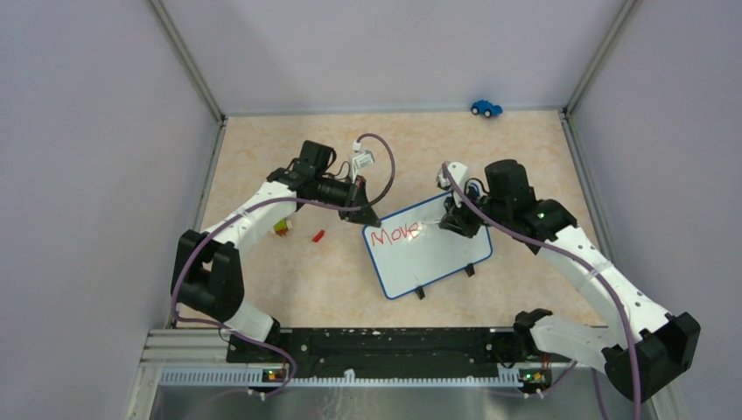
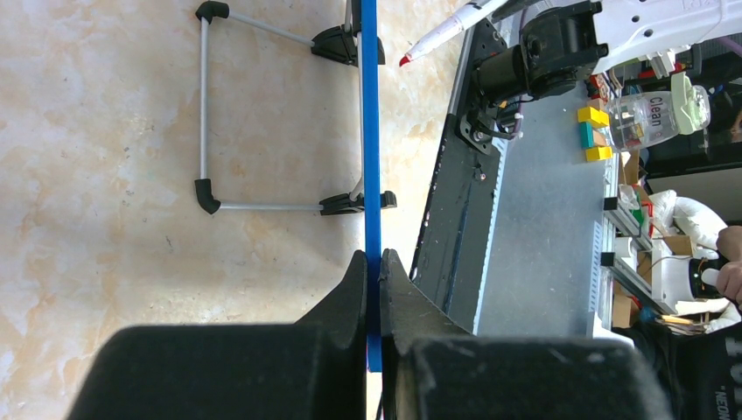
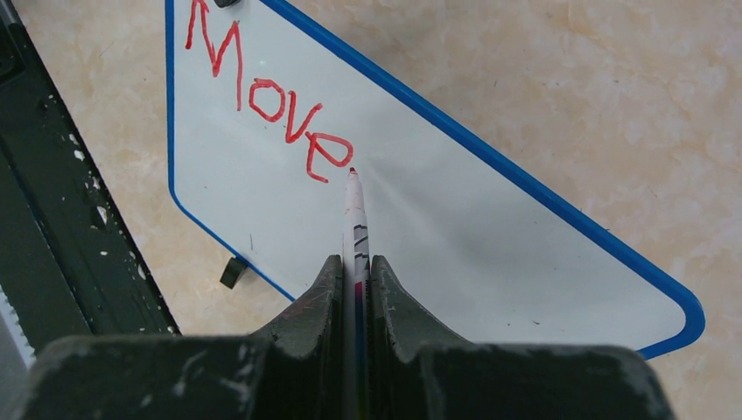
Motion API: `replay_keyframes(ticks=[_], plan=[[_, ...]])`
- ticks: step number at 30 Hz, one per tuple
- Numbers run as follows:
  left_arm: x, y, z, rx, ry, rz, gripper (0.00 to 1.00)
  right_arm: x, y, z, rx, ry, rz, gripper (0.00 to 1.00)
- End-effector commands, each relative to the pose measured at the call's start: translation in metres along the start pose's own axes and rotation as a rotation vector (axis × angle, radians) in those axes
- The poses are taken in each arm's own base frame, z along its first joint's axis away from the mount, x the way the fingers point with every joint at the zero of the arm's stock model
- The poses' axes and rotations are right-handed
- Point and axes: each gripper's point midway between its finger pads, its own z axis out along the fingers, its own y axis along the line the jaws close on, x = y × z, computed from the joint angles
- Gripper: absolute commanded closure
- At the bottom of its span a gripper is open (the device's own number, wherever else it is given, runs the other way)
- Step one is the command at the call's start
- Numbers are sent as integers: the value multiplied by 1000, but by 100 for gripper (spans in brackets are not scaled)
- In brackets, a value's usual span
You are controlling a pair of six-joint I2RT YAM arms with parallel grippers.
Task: Write a sentence on the whiteboard
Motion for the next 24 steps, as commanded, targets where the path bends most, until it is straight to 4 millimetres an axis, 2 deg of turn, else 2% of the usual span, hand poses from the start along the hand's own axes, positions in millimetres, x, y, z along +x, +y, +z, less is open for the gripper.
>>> replay_keyframes(ticks=[1, 11, 21, 24], plan=[[3, -3, 2, 21, 15, 25, 100, -13, -7, 4, 26, -36, -40, 100], [4, -2, 3, 22, 18, 21, 100, 0, -13, 14, 44, 24, -36, 100], [5, 0, 4, 24, 21, 15, 100, 22, -8, 12, 36, 85, -43, 100], [4, 0, 4, 24, 21, 14, 100, 21, -10, 10, 47, 86, -46, 100]])
